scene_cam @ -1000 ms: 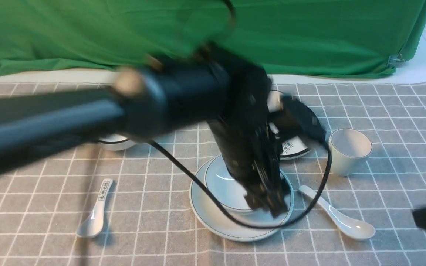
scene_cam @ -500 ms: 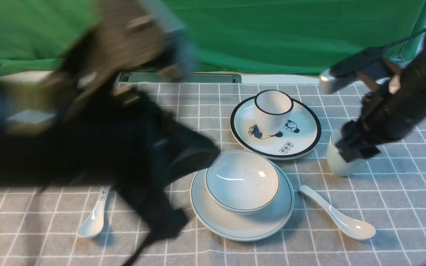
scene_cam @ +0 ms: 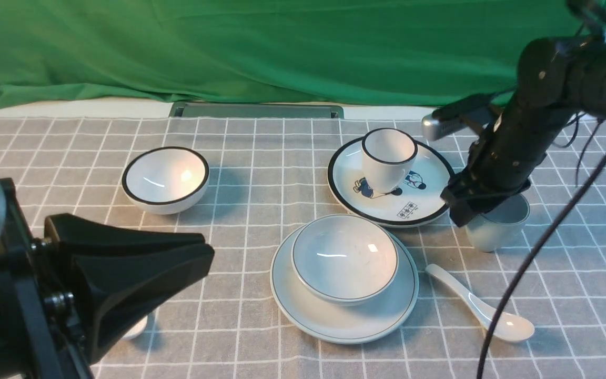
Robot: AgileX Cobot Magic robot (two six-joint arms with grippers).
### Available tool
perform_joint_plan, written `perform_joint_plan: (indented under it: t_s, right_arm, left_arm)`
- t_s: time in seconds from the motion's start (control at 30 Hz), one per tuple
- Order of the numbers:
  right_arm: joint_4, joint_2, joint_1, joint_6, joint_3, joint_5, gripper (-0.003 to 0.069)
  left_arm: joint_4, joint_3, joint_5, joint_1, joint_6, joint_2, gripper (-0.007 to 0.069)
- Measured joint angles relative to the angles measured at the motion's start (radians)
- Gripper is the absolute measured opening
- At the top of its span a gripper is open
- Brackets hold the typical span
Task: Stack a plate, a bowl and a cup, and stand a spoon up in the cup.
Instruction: Use the right arm to grab a blue teacup, then use the right arm to put the blue teacup into the blue rice bowl in the middle
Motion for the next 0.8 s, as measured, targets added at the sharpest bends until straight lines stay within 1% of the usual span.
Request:
perform_joint_plan:
  t_s: [0.03,0.1,0.2,0.3,0.33,0.4,0.5,0.53,0.63,0.7,0.73,0.8]
  right_arm:
    - [0.000,0.004,0.000,-0.005,0.000,0.001,0.0353]
    - [0.000,0.014,0.000,-0.021,0.000,0.026,0.0230]
    - [-0.004,0.004,0.000,-0.032,0.000,0.071,0.0083]
    - [-0.003,-0.017,0.001,-0.025,0.000,0.094,0.0080]
    - [-0.003,-0.053,0.009,0.001,0.000,0.118,0.0080]
    - [0.002,-0.126,0.038,0.037,0.000,0.141,0.0080]
    - [0.036,-0.194,0.097,0.047,-0.001,0.160,0.0080]
    - [0.064,-0.231,0.166,0.049,-0.003,0.162,0.0080]
    - [0.096,-0.238,0.301,0.050,-0.008,0.142,0.0080]
    - [0.096,-0.225,0.346,0.050,-0.008,0.126,0.0080]
    - [0.090,-0.199,0.389,0.063,-0.009,0.097,0.0080]
    - [0.079,-0.166,0.411,0.079,-0.022,0.080,0.0080]
  left_arm:
    - [0.000,0.000,0.000,0.000,0.000,0.000,0.0010]
    - [-0.001,0.002,0.000,0.000,-0.001,0.000,0.0010]
    - [-0.001,0.002,0.000,0.000,-0.001,0.000,0.0010]
    - [-0.001,0.002,0.000,0.000,-0.001,0.000,0.0010]
    - [-0.001,0.002,0.000,0.000,-0.002,0.000,0.0010]
    - [-0.001,0.002,0.000,0.000,-0.003,0.000,0.0010]
    - [0.000,0.002,0.000,0.000,-0.003,0.000,0.0010]
    - [0.002,0.002,0.000,0.000,-0.003,0.000,0.0010]
    - [0.004,0.002,0.000,0.000,-0.003,0.000,0.0010]
    - [0.004,0.002,0.000,0.000,-0.003,0.000,0.0010]
    - [0.006,0.002,0.000,0.000,-0.004,0.000,0.0010]
    - [0.006,0.002,0.001,0.000,-0.004,0.000,0.0010]
